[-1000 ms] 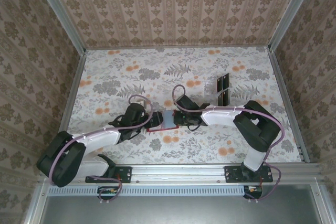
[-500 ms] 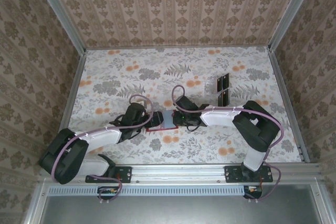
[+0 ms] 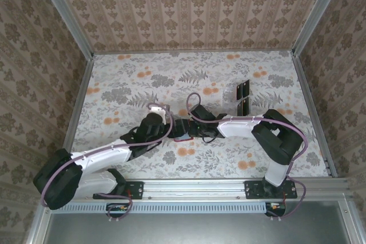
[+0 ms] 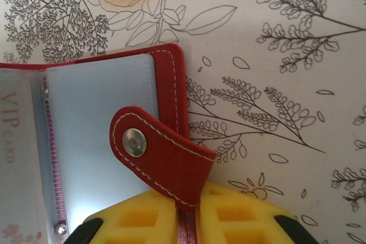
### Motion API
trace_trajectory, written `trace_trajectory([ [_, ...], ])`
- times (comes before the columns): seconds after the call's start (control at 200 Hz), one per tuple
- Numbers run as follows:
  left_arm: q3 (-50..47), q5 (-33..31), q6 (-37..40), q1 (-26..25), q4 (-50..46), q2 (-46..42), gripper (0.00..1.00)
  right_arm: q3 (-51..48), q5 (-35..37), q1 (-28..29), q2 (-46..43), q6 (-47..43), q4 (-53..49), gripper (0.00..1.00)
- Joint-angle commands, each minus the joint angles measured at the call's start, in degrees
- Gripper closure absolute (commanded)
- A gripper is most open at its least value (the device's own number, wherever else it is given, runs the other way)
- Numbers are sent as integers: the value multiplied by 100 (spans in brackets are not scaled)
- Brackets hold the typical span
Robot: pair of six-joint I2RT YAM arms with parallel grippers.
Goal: Put the credit cards into the card holder
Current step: Close the card holder at the center of the table.
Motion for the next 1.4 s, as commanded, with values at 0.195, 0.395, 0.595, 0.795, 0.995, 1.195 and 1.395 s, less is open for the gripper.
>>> trace_trajectory([
  [0.195, 264, -201, -383, -370, 1134, 1394, 0, -143, -253, 77, 81, 76, -85, 76],
  [0.395, 167, -299, -527, -421, 1443, 1830, 0, -460, -128, -96, -652, 46, -292, 60],
  [0.595, 99, -384, -562, -431, 1542, 2046, 0, -736, 35, -287, -1101, 2, -442, 59],
  [0.795, -68, -508, -634, -428, 1584, 2058, 0, -964, 88, -394, -1338, 18, -410, 59],
  [0.995, -3, -433, -483, -346, 1319, 1556, 0, -965, 70, -405, -1371, 13, -349, 55],
  [1.195, 65, -465, -238, -49, 542, 662, 0, -746, 124, -413, -1234, -88, -449, 50],
  [1.395, 0, -485, 12, 281, -265, 21, 0, -417, 114, -501, -942, -117, -595, 48],
])
